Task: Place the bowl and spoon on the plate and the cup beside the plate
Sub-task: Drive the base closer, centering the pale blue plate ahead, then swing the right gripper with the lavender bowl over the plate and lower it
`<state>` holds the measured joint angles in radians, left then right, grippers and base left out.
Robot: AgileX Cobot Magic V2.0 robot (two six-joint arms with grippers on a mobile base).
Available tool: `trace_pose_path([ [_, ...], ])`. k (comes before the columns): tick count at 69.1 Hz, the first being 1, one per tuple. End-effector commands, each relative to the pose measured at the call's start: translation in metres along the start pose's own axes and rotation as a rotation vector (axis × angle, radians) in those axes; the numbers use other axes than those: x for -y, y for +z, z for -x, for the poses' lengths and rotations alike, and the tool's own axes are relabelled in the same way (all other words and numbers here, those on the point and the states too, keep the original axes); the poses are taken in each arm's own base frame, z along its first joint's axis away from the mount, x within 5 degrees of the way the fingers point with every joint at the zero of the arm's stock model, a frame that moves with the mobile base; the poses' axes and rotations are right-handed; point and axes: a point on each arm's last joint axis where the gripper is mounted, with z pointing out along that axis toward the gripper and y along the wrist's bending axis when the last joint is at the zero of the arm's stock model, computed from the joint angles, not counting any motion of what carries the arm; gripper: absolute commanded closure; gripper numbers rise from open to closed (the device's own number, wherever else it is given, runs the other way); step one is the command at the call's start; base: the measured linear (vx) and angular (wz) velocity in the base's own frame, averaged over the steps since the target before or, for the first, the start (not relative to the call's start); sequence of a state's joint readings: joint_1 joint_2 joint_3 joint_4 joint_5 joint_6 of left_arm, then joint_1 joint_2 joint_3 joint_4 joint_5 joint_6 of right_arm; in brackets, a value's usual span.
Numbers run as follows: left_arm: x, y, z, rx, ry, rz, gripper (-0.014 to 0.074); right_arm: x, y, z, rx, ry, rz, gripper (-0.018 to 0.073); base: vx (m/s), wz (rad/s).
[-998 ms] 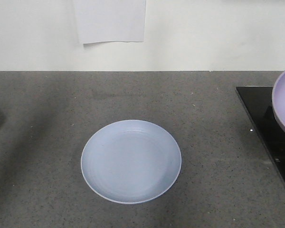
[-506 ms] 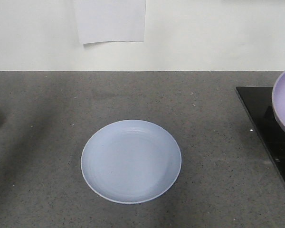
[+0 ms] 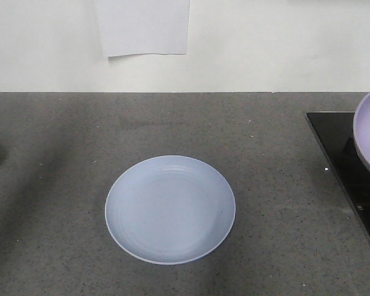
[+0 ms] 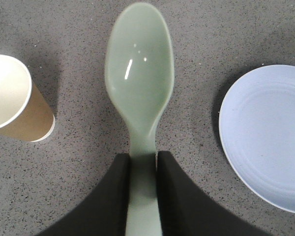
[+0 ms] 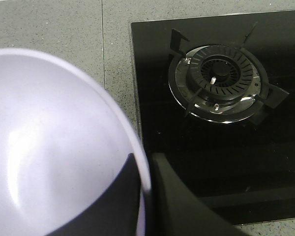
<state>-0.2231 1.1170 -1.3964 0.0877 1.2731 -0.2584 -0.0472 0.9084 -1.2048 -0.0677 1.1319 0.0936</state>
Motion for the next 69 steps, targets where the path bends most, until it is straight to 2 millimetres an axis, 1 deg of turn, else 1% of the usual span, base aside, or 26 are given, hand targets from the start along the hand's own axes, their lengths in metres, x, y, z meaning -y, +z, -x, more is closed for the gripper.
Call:
trace_pose_path([
  [1, 0.000, -0.011, 0.006, 0.085, -0.004, -0.018, 0.0603, 0.002, -0.009, 0.010, 0.098, -0.004, -0.007, 0.0566, 0.00, 0.00],
  [41, 0.000, -0.011, 0.006, 0.085, -0.004, -0.018, 0.0603, 0.001, -0.009, 0.011, 0.106, 0.000, 0.002, 0.0566, 0.00, 0.00],
  [48, 0.000, -0.011, 0.006, 0.085, -0.004, -0.018, 0.0603, -0.002, -0.004, 0.012, 0.093, -0.003, 0.023, 0.0566, 0.00, 0.00],
  [54, 0.000, -0.011, 0.006, 0.085, -0.004, -0.018, 0.0603, -0.008, 0.008, 0.016, 0.061, -0.020, 0.085, 0.0565, 0.00, 0.00],
  [58, 0.000, -0.011, 0.006, 0.085, -0.004, -0.018, 0.0603, -0.015, 0.022, 0.021, 0.034, -0.038, 0.150, 0.0565, 0.00, 0.00],
  [59, 0.000, -0.011, 0.006, 0.089, -0.004, -0.019, 0.0603, -0.028, 0.051, 0.029, -0.016, -0.048, 0.259, 0.0564, 0.00, 0.00],
  [63, 0.000, -0.011, 0.006, 0.091, -0.004, -0.020, 0.0603, -0.033, 0.065, 0.032, -0.039, -0.051, 0.296, 0.0564, 0.00, 0.00],
  [69, 0.000, -0.011, 0.006, 0.091, -0.004, -0.020, 0.0603, -0.044, 0.090, 0.035, -0.090, -0.069, 0.342, 0.0563, 0.00, 0.00],
])
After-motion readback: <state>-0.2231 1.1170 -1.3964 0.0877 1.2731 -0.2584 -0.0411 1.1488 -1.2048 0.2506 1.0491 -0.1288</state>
